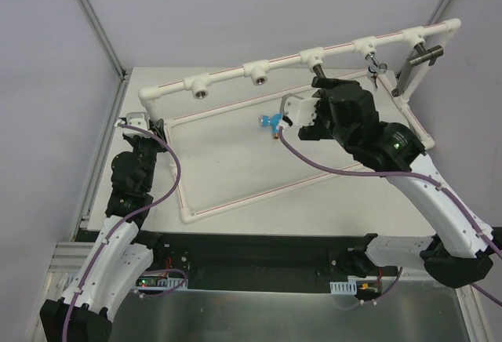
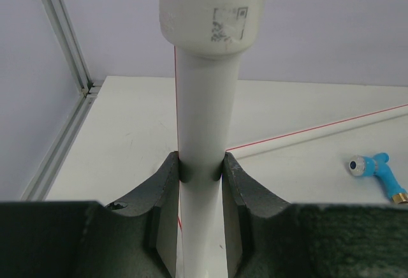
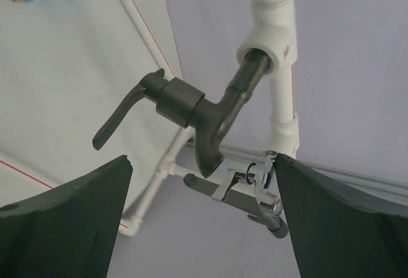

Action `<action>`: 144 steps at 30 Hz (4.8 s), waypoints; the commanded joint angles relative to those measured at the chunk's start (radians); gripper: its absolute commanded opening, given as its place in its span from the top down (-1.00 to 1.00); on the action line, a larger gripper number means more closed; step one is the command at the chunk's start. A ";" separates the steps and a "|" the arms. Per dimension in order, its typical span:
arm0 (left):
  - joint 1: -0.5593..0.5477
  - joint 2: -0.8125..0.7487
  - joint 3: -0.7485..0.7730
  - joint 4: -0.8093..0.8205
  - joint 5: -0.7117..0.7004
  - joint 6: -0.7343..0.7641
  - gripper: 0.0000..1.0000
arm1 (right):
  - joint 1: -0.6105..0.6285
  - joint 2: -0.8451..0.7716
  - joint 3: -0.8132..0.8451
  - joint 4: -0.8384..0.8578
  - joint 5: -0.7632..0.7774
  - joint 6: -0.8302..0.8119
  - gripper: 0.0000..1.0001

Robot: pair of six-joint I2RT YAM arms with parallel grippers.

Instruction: Install the water faucets

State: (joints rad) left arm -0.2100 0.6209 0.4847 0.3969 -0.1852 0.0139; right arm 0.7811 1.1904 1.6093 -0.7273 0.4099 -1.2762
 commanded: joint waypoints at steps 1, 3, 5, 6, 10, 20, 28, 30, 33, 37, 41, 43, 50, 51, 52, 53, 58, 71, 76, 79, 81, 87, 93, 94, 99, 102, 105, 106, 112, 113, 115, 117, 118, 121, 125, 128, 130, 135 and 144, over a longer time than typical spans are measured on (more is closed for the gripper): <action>-0.015 -0.013 0.015 0.043 0.059 -0.025 1.00 | 0.041 0.018 -0.029 -0.006 0.230 -0.291 -0.92; -0.015 -0.013 0.015 0.045 0.059 -0.023 1.00 | 0.050 0.031 -0.055 0.035 0.245 -0.339 -0.92; -0.014 -0.018 0.015 0.043 0.056 -0.023 1.00 | 0.050 0.040 -0.099 0.078 0.285 -0.379 -0.95; -0.015 -0.018 0.015 0.045 0.055 -0.023 1.00 | 0.050 0.047 -0.118 0.145 0.297 -0.421 -0.98; -0.014 -0.024 0.015 0.043 0.055 -0.023 1.00 | 0.046 0.075 -0.157 0.235 0.299 -0.471 -0.71; -0.015 -0.036 0.015 0.042 0.049 -0.023 1.00 | -0.034 0.113 -0.313 0.528 0.280 -0.611 -0.51; -0.015 -0.023 0.015 0.040 0.047 -0.023 1.00 | -0.078 0.129 -0.315 0.562 0.186 -0.392 -0.01; -0.015 -0.021 0.015 0.040 0.049 -0.023 1.00 | -0.080 0.124 -0.308 0.551 0.156 -0.282 0.38; -0.015 -0.015 0.015 0.042 0.050 -0.023 1.00 | -0.091 0.114 -0.287 0.514 0.098 -0.137 0.81; -0.015 -0.009 0.014 0.043 0.052 -0.023 1.00 | -0.108 0.104 -0.262 0.471 0.026 0.022 0.97; -0.015 -0.003 0.014 0.046 0.053 -0.023 1.00 | -0.123 0.095 -0.249 0.450 -0.042 0.162 0.96; -0.015 -0.001 0.012 0.046 0.055 -0.023 1.00 | -0.138 0.089 -0.247 0.447 -0.086 0.257 0.97; -0.015 0.000 0.011 0.049 0.056 -0.023 1.00 | -0.201 0.067 -0.262 0.482 -0.216 0.544 0.97; -0.015 0.002 0.011 0.049 0.056 -0.023 1.00 | -0.219 0.061 -0.268 0.488 -0.241 0.581 0.97; -0.015 0.000 0.012 0.049 0.056 -0.023 1.00 | -0.232 0.058 -0.270 0.502 -0.253 0.616 0.97; -0.015 0.000 0.011 0.049 0.056 -0.023 1.00 | -0.244 0.057 -0.272 0.508 -0.270 0.693 0.97; -0.015 -0.003 0.011 0.049 0.055 -0.025 1.00 | -0.335 0.035 -0.319 0.587 -0.401 0.892 0.97; -0.015 0.002 0.017 0.042 0.043 -0.023 1.00 | -0.367 -0.052 -0.290 0.476 -0.445 0.787 -0.02; -0.015 0.013 0.026 0.042 0.049 -0.023 1.00 | -0.367 -0.120 -0.262 0.404 -0.370 0.680 -0.78; -0.015 0.014 0.032 0.043 0.047 -0.023 0.99 | -0.367 -0.169 -0.259 0.388 -0.327 0.635 -0.99; -0.015 0.019 0.037 0.043 0.046 -0.026 0.96 | -0.367 -0.202 -0.259 0.381 -0.290 0.615 -0.92; -0.015 0.005 0.066 0.033 0.047 -0.031 0.74 | -0.367 -0.288 -0.272 0.373 -0.194 0.647 -0.92; -0.015 -0.027 0.133 -0.030 0.052 -0.028 0.09 | -0.367 -0.376 -0.321 0.374 -0.099 0.713 -0.92; -0.015 -0.035 0.152 -0.039 0.049 -0.029 0.00 | -0.367 -0.390 -0.331 0.378 -0.092 0.736 -0.92; -0.015 -0.070 0.209 -0.113 0.033 -0.054 -0.53 | -0.367 -0.508 -0.439 0.454 -0.069 0.822 -0.92; -0.015 -0.069 0.281 -0.203 0.015 -0.078 -0.90 | -0.367 -0.575 -0.474 0.479 -0.051 0.864 -0.92; -0.015 -0.087 0.325 -0.274 -0.048 -0.143 -0.98 | -0.368 -0.633 -0.514 0.474 -0.028 0.830 -0.92; -0.015 -0.108 0.343 -0.295 -0.063 -0.156 -0.98 | -0.367 -0.656 -0.528 0.468 -0.023 0.813 -0.92; -0.015 -0.245 0.391 -0.464 -0.163 -0.192 -0.98 | -0.367 -0.727 -0.519 0.323 -0.009 0.747 -0.92; -0.015 -0.257 0.396 -0.477 -0.166 -0.168 -0.98 | -0.367 -0.738 -0.517 0.265 -0.008 0.744 -0.92; -0.015 -0.285 0.408 -0.507 -0.198 -0.154 -0.98 | -0.368 -0.784 -0.537 0.233 0.003 0.735 -0.92; -0.015 -0.294 0.419 -0.556 -0.223 -0.155 -0.98 | -0.365 -0.831 -0.586 0.213 -0.031 0.721 -0.92; -0.015 -0.297 0.422 -0.567 -0.229 -0.155 -0.98 | -0.365 -0.886 -0.603 0.215 -0.043 0.729 -0.92; -0.015 -0.271 0.474 -0.627 -0.221 -0.114 -0.98 | -0.365 -0.957 -0.646 0.212 -0.077 0.788 -0.92; -0.015 -0.243 0.538 -0.681 -0.237 -0.179 -0.98 | -0.365 -0.992 -0.654 0.171 -0.112 0.792 -0.92; -0.015 -0.254 0.517 -0.685 -0.253 -0.254 -0.98 | -0.365 -0.997 -0.646 0.134 -0.074 0.744 -0.92; -0.015 -0.271 0.486 -0.693 -0.264 -0.294 -0.98 | -0.349 -1.009 -0.643 0.124 -0.045 0.739 -0.92; -0.015 -0.305 0.425 -0.710 -0.264 -0.417 -0.99 | -0.333 -1.051 -0.664 0.120 -0.007 0.771 -0.92; -0.015 -0.351 0.382 -0.764 -0.204 -0.543 -0.98 | -0.237 -1.032 -0.635 0.081 0.086 0.750 -0.92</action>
State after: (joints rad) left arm -0.2173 0.3016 0.8898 -0.3584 -0.4156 -0.4393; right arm 0.5022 0.1429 0.9474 -0.6388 0.4198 -0.5163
